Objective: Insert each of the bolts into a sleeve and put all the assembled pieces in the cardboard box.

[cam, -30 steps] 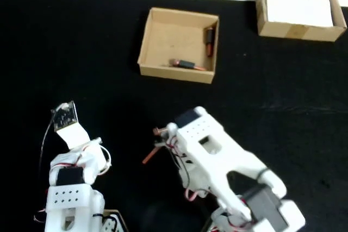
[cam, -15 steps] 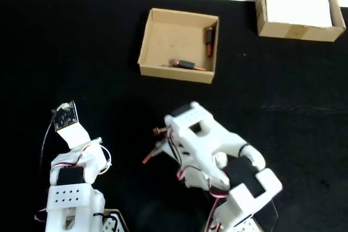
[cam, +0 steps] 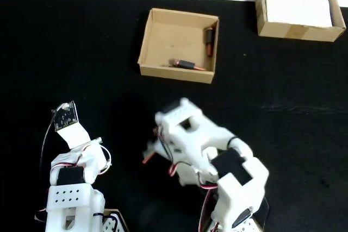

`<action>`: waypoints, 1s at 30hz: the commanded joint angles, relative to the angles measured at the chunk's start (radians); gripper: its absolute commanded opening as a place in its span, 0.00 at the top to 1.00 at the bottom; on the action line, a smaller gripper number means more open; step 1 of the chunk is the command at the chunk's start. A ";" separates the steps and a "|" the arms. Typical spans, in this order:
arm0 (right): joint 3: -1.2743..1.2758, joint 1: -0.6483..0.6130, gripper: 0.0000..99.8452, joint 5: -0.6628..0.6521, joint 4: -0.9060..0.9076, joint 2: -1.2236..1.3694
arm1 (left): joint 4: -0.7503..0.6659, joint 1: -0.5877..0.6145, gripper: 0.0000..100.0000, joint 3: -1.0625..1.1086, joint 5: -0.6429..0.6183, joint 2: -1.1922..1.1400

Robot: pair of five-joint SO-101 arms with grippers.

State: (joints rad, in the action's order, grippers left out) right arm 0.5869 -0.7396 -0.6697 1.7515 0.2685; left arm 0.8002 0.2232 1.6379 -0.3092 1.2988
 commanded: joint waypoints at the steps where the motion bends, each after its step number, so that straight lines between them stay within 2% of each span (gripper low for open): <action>1: 0.036 -0.025 0.79 -0.011 0.010 0.001 | 0.003 0.012 0.97 -0.044 -0.002 0.004; 7: 0.035 -0.033 0.79 -0.011 -0.025 0.007 | 0.003 0.012 0.97 -0.042 -0.002 0.005; 11: 0.024 -0.031 0.79 -0.011 -0.053 0.117 | 0.003 0.012 0.97 -0.042 -0.002 0.005; 16: -0.185 -0.028 0.79 -0.009 0.013 0.282 | 0.003 0.012 0.97 -0.041 -0.002 0.007; 20: -0.186 -0.045 0.80 -0.005 0.015 0.288 | 0.031 0.012 0.97 -0.025 -0.002 0.077; 23: -0.196 -0.042 0.87 -0.002 0.013 0.291 | 0.057 0.012 0.97 -0.018 -0.002 0.130; 26: -0.196 -0.044 1.00 0.003 0.013 0.292 | 0.057 0.012 0.97 -0.012 -0.002 0.136; 30: -0.205 -0.044 0.99 0.101 0.008 0.291 | 0.057 0.012 0.97 -0.012 -0.002 0.136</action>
State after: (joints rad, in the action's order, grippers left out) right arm 0.4350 -0.7764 -0.6268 1.7530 0.5600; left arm 0.8508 0.2232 1.6379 -0.3092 1.4262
